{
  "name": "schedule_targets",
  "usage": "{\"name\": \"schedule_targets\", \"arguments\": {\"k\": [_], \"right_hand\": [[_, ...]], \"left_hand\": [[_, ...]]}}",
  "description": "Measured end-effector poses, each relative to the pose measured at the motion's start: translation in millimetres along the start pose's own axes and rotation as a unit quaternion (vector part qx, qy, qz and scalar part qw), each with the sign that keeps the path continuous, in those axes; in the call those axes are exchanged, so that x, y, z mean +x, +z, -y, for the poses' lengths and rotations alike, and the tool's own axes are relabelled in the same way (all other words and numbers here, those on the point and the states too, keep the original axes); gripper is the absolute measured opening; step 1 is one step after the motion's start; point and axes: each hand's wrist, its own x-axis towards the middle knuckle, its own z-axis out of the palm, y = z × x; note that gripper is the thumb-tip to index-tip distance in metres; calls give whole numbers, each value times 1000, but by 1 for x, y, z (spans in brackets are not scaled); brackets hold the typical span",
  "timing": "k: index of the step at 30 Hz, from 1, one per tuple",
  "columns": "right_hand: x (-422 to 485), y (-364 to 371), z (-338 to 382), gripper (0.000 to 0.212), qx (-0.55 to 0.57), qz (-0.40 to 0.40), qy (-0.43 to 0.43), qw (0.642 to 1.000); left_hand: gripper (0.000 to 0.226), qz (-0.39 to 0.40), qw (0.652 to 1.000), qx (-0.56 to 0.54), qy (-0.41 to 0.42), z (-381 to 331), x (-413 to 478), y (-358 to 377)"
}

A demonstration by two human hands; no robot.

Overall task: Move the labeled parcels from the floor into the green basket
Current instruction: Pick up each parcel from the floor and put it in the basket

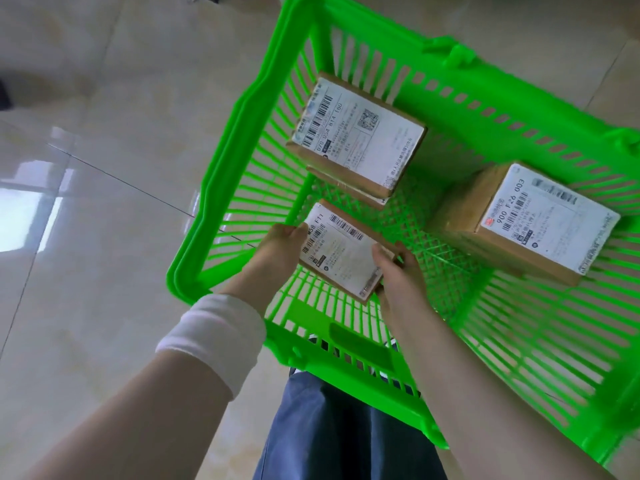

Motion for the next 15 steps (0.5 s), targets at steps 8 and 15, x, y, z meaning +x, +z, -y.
{"name": "schedule_targets", "arguments": {"k": [8,15], "right_hand": [[16,23,-10,35,-62,-4,-16,998],[3,24,-1,34,-100,28,30,994]], "left_hand": [[48,-6,997,32,-76,2,21,-7],[54,20,999,33,-27,-5,4,-4]]}}
